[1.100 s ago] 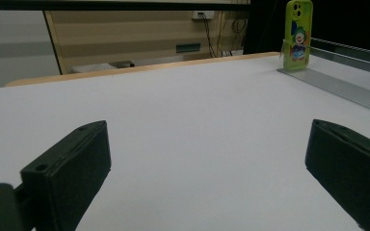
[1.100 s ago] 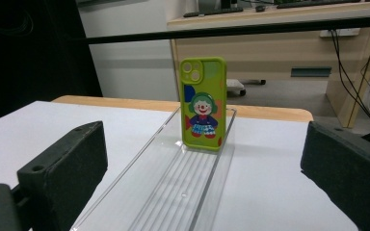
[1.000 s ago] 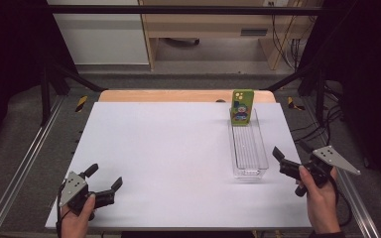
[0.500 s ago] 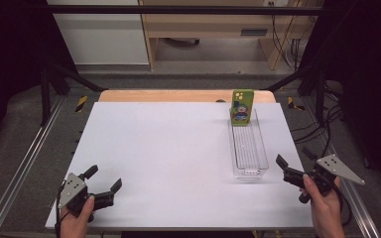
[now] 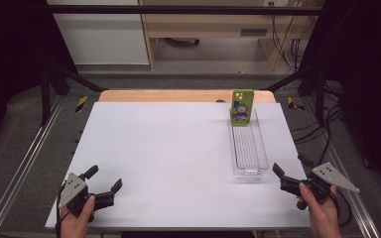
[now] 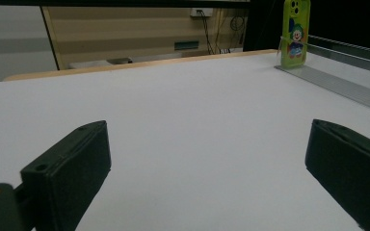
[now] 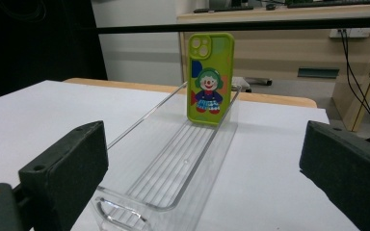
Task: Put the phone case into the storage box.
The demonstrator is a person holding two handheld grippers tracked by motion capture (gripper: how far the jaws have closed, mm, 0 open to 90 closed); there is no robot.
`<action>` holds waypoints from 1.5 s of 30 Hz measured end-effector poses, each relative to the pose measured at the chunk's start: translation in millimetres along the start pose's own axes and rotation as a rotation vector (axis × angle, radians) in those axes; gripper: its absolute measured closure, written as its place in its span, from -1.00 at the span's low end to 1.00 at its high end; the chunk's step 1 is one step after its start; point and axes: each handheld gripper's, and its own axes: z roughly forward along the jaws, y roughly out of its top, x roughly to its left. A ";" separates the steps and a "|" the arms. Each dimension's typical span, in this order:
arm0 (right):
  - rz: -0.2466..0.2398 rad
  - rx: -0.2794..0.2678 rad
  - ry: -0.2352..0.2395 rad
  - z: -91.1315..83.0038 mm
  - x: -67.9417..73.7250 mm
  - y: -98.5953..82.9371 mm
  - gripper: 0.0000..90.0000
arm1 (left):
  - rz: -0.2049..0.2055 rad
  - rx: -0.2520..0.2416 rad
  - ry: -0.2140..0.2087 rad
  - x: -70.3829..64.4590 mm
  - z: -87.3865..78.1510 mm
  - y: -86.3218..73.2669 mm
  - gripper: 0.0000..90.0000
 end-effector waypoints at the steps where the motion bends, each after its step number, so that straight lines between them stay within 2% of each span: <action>1: 0.001 0.000 0.004 0.1 1.3 -1.3 -0.92 | 0.000 0.000 0.000 -0.1 0.1 0.0 -0.96; 16: -0.042 0.005 0.044 4.0 14.9 -14.9 -0.92 | 0.004 -0.001 -0.002 -0.4 0.6 -0.3 -0.96; 30: -0.047 0.026 0.065 10.2 22.1 -23.7 -0.92 | 0.009 -0.008 -0.003 0.2 -0.1 -0.2 -0.96; 33: -0.064 0.028 0.069 12.2 23.8 -26.3 -0.92 | 0.006 -0.008 -0.003 0.3 -0.1 -0.3 -0.96; 45: -0.057 0.049 0.088 18.0 29.9 -34.6 -0.93 | 0.003 -0.014 -0.005 1.2 -0.9 -0.2 -0.96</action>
